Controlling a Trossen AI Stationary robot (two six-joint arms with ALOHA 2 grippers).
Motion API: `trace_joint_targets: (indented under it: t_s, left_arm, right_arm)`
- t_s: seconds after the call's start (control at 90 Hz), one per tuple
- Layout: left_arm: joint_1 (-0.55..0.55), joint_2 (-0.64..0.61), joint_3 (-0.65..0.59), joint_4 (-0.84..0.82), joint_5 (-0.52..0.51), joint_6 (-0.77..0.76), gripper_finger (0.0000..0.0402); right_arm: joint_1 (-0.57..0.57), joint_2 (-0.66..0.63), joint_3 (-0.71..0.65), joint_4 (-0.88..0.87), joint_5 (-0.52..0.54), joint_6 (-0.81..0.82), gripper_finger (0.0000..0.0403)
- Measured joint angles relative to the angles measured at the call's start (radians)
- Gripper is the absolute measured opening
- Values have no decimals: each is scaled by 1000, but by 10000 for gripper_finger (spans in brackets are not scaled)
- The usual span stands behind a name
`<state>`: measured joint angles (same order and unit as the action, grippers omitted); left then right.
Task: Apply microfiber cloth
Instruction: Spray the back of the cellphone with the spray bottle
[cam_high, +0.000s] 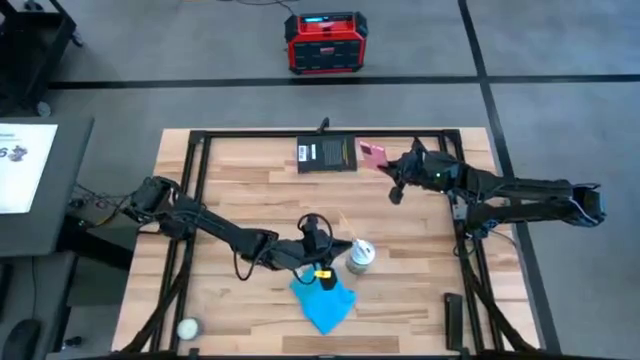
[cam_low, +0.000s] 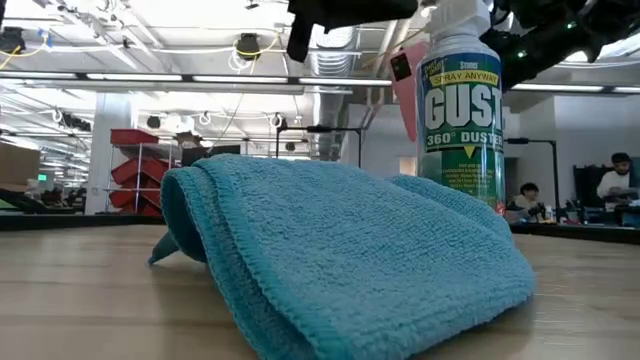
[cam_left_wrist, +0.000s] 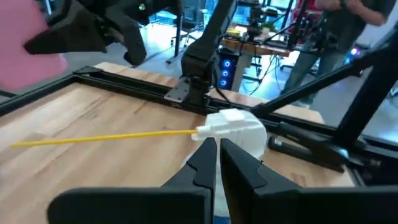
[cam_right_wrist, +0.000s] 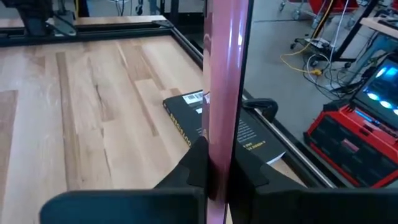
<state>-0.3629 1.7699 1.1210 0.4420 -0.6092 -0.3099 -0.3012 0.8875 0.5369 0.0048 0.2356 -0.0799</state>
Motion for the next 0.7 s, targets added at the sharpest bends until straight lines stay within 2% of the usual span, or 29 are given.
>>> trace_joint_targets:
  t_s: [0.178,0.322,0.7]
  left_arm:
    - [-10,3,0,45,-4,-9,0]
    - [-10,52,0,100,3,-25,0]
    - [-4,65,12,93,2,-29,0]
  right_arm:
    - [0,0,0,0,0,0,10]
    - [0,0,0,0,0,0,10]
    - [0,0,0,-1,1,0,10]
